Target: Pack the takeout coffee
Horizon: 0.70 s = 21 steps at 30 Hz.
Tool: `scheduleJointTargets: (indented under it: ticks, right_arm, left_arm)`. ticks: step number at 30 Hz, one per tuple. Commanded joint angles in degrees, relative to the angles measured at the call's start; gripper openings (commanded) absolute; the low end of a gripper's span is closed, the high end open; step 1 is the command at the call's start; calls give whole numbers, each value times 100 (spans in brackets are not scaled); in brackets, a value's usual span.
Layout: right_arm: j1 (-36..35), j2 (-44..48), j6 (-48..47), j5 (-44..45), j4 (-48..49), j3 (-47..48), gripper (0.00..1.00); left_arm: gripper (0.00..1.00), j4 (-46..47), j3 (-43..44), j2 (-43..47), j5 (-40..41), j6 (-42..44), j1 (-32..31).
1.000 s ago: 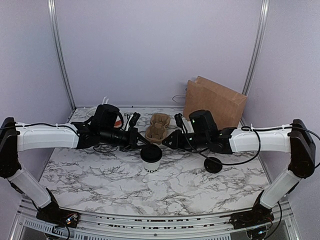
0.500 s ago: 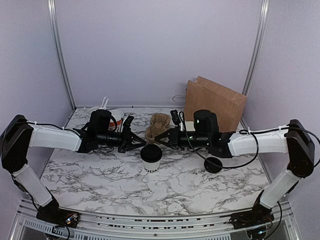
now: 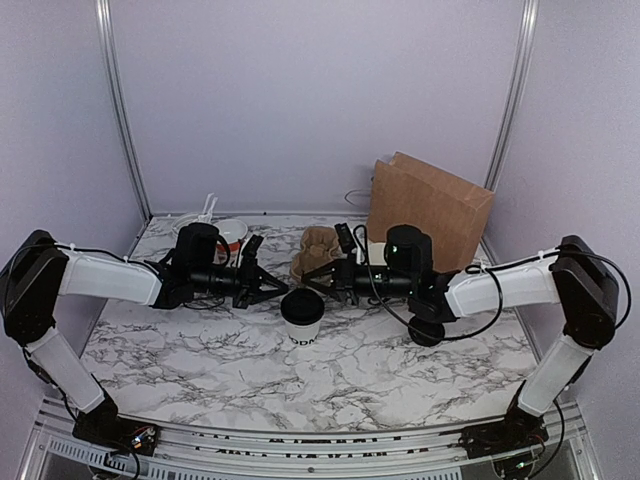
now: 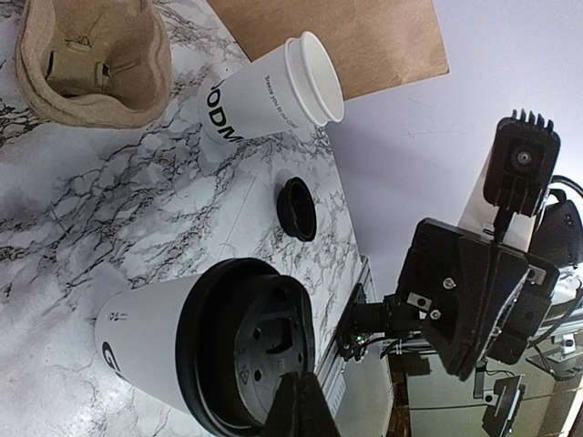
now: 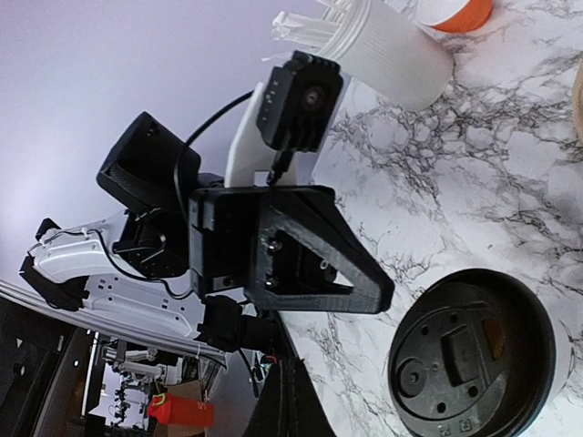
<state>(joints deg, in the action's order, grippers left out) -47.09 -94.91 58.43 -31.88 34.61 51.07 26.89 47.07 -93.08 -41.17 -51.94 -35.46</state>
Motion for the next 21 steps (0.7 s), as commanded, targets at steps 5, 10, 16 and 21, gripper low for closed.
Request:
scheduleJointTargets:
  ticks: [5,10,16,21]
  right_arm:
    - [7,-1089,591,-306,457,-216,0]
    - [20,-1093,654,-247,487,-238,0]
    - [24,-1087,555,-217,317,-154,0]
    - [22,-1121,562,-202,322,-159,0]
  left_arm:
    - [0,202,-75,55,-76,18,55]
    - [0,201,-67,86,-93,-4,49]
    - [0,202,90,252,-183,-150,-18]
    - [0,530,244,482,-207,-407,-101]
